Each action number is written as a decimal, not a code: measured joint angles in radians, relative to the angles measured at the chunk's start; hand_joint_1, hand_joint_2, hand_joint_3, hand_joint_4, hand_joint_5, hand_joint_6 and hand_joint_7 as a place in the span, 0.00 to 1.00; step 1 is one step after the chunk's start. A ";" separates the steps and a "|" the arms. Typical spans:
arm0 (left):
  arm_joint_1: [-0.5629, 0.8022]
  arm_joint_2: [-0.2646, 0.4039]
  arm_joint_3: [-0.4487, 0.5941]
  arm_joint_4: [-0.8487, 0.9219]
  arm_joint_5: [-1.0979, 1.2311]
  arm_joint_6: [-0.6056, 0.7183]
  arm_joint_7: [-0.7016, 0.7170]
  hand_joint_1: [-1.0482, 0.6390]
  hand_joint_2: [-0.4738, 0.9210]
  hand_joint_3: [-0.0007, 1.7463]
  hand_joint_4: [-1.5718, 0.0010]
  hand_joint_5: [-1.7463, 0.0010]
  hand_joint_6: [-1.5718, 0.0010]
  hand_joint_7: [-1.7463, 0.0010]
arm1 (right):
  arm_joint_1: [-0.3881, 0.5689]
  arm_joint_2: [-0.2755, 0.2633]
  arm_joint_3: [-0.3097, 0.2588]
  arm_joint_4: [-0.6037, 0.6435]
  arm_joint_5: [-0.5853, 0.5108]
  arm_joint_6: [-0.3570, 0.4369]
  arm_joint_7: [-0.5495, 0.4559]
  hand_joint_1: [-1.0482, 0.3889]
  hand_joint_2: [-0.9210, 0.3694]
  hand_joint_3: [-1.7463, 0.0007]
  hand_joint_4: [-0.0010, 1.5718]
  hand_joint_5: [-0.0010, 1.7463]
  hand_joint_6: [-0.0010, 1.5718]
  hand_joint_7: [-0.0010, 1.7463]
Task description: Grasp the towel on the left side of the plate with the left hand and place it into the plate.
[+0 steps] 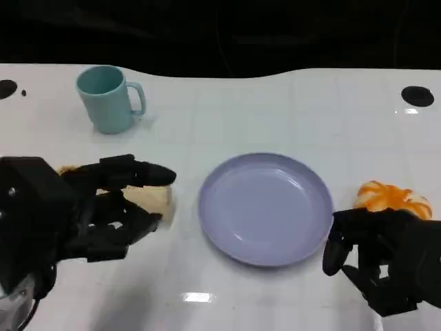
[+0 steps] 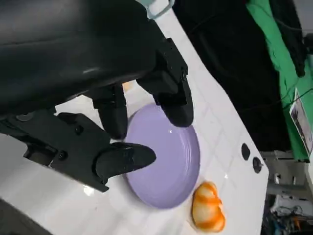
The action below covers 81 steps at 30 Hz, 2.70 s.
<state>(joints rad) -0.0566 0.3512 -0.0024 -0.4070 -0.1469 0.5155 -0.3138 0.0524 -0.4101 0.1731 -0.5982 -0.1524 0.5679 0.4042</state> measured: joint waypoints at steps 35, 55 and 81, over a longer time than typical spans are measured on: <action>-0.375 0.218 -0.386 0.534 0.857 -0.352 -0.073 0.28 0.97 0.00 0.82 0.91 0.84 1.00 | -0.002 0.013 0.003 -0.007 -0.010 0.008 -0.006 0.72 0.28 0.37 0.46 1.00 0.45 0.81; -0.666 0.054 -0.521 1.218 0.905 -0.539 0.035 0.30 1.00 0.06 0.66 0.94 0.66 0.97 | 0.009 0.013 0.004 -0.039 -0.013 0.029 -0.006 0.72 0.28 0.37 0.46 1.00 0.44 0.82; -0.577 0.023 -0.451 1.301 0.841 -0.746 0.582 0.52 0.71 0.61 0.44 0.00 0.59 0.00 | 0.007 0.009 0.013 -0.055 -0.020 0.060 -0.006 0.72 0.28 0.38 0.46 1.00 0.45 0.80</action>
<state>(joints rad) -0.6336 0.3739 -0.4530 0.8936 0.6945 -0.2308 0.2685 0.0593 -0.4015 0.1863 -0.6536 -0.1722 0.6274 0.3982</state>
